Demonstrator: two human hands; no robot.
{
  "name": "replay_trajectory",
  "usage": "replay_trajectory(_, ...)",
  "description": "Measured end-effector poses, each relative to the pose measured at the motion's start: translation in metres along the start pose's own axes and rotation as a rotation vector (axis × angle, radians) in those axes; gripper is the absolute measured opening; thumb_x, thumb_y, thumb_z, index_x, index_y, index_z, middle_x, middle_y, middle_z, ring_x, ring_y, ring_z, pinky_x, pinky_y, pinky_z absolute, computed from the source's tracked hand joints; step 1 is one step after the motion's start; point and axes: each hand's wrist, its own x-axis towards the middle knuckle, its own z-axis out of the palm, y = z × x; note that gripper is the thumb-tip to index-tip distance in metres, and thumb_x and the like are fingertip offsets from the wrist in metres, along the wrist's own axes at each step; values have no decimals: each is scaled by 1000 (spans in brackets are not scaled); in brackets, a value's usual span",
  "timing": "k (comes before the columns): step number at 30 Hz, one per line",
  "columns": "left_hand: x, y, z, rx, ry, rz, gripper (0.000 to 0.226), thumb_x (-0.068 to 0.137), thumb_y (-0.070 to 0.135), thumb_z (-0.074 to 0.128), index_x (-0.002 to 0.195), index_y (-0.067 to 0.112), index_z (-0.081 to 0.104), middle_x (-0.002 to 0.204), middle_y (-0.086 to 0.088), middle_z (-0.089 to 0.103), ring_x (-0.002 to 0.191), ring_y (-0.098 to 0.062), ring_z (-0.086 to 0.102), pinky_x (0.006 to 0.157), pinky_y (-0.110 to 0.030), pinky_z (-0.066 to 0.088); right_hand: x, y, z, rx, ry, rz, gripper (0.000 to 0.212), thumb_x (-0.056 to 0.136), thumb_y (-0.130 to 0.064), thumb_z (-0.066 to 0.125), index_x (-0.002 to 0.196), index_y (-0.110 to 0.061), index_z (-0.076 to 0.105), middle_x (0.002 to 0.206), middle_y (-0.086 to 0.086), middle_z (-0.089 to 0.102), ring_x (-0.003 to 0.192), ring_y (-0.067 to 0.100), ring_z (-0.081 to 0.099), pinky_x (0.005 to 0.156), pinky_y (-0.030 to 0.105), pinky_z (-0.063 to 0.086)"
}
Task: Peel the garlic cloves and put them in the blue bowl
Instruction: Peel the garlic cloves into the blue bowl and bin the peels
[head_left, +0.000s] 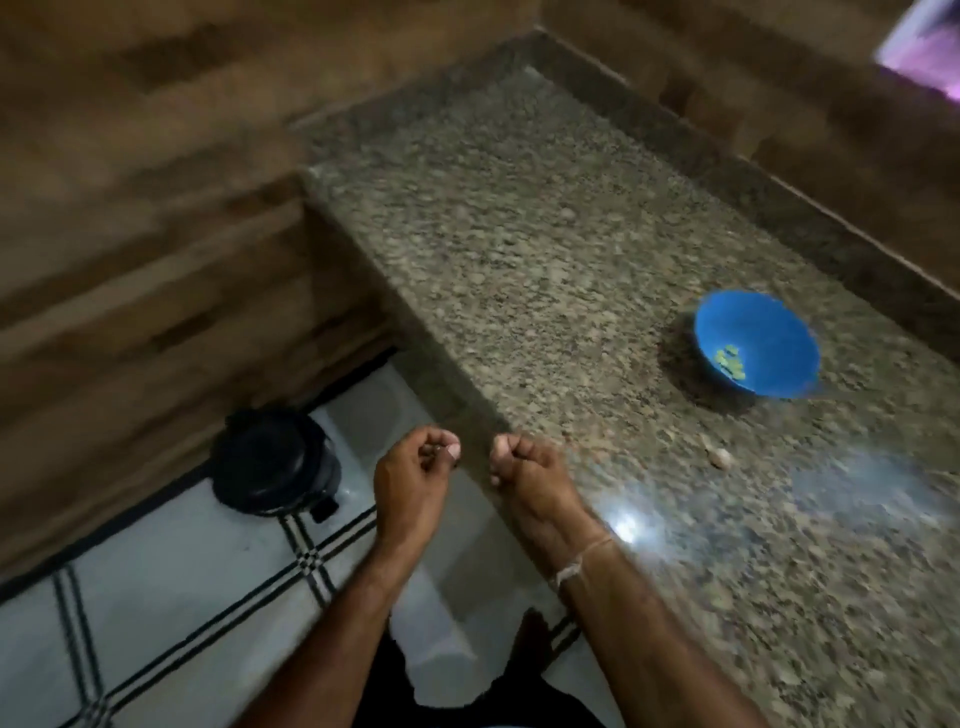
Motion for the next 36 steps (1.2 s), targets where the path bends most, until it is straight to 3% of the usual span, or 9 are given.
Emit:
replay_trajectory(4,15,-46,-78,-68,137,-84,6,96,22,73,92,27,72,87,11,74,84,-7,69,73,-26,52,14,21,93,-102,-88,76,28,101,9,54,85,-10,66,69,1,59,63,11,54,63,22,49)
replay_trajectory(9,37,-120,-189,-72,251,-148,6,95,21,73,92,26,73,84,10,74,81,-8,69,75,-34,55,35,66,225,-96,-147,117,31,100,15,49,81,-7,61,70,6,54,63,14,51,57,19,50)
replay_trajectory(11,40,-145,-229,-54,290,-190,6,95,20,73,92,26,73,87,11,74,83,-7,69,76,-27,53,39,87,266,-63,-126,162,33,101,16,48,79,-7,58,70,6,54,63,14,51,54,18,51)
replay_trajectory(14,45,-177,-280,-60,327,-265,9,95,17,74,92,25,75,86,13,74,82,-1,68,69,-6,44,40,116,320,-80,-143,214,35,102,15,46,77,-7,56,70,6,55,62,13,52,54,18,51)
replay_trajectory(17,52,-198,-314,-74,336,-305,8,95,17,73,93,24,75,88,14,74,84,3,66,70,-5,42,45,135,356,-119,-140,264,35,102,13,49,76,-8,60,64,2,62,62,12,57,56,20,52)
replay_trajectory(25,79,-249,-361,-136,395,-416,5,97,20,73,94,24,73,90,12,74,87,-4,68,74,-14,45,96,168,418,-222,-160,346,25,106,3,49,92,-7,67,83,8,64,70,12,54,60,19,54)
replay_trajectory(31,121,-290,-360,-174,375,-514,8,95,17,73,91,23,74,88,17,73,83,4,66,71,-8,45,146,191,427,-189,-121,504,28,102,9,50,83,-5,65,70,7,64,61,13,56,59,23,54)
replay_trajectory(36,183,-372,-307,-270,308,-720,12,92,14,74,85,24,75,86,11,75,84,-4,69,77,-28,53,239,252,414,-199,-44,578,33,101,14,46,77,-3,60,66,8,62,56,13,57,51,20,52)
